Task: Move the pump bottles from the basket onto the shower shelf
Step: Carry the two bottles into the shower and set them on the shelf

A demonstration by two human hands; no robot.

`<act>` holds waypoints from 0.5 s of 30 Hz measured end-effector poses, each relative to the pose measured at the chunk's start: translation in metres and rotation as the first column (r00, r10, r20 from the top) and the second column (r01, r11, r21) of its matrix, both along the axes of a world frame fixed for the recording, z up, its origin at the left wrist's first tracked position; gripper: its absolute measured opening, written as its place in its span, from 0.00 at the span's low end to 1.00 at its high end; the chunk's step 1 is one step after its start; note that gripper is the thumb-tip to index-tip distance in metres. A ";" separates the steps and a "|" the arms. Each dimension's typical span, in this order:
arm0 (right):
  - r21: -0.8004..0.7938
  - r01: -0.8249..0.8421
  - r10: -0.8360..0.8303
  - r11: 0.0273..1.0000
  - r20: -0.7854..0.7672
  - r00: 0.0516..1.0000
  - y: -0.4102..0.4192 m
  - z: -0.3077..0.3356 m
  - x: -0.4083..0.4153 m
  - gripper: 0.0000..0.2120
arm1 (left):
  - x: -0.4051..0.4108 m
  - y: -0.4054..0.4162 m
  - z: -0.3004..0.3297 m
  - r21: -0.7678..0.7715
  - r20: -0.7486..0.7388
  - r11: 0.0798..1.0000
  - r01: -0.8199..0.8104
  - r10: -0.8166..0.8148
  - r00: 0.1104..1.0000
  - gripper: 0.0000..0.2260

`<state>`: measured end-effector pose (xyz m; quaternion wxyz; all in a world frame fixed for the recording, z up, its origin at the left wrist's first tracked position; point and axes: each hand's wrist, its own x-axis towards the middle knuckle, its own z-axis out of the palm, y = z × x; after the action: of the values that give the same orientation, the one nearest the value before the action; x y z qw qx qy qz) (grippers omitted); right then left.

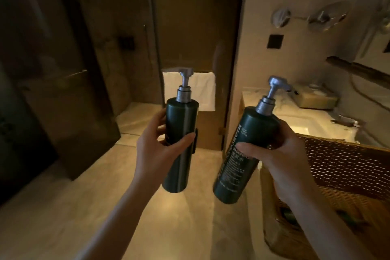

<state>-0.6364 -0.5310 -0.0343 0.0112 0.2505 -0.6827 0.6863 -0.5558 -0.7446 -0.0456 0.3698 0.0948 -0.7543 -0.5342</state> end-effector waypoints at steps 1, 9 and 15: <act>0.013 -0.012 0.012 1.000 0.001 1.000 -0.020 -0.005 -0.003 0.29 | 0.004 -0.018 -0.003 0.004 0.005 0.999 -0.032 0.032 0.999 0.33; 0.060 -0.027 0.026 0.998 0.025 0.999 -0.202 -0.041 -0.027 0.33 | 0.027 -0.187 -0.028 0.046 0.086 0.977 -0.207 0.203 0.975 0.30; 0.113 -0.101 0.098 0.988 0.032 0.995 -0.319 -0.056 -0.040 0.31 | 0.030 -0.297 -0.050 0.039 0.166 0.953 -0.301 0.291 0.942 0.30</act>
<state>-0.6769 -0.8500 -0.0904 -0.0462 0.2755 -0.7076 0.6490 -0.5262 -1.0420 -0.0960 0.3814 0.2608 -0.7412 -0.4870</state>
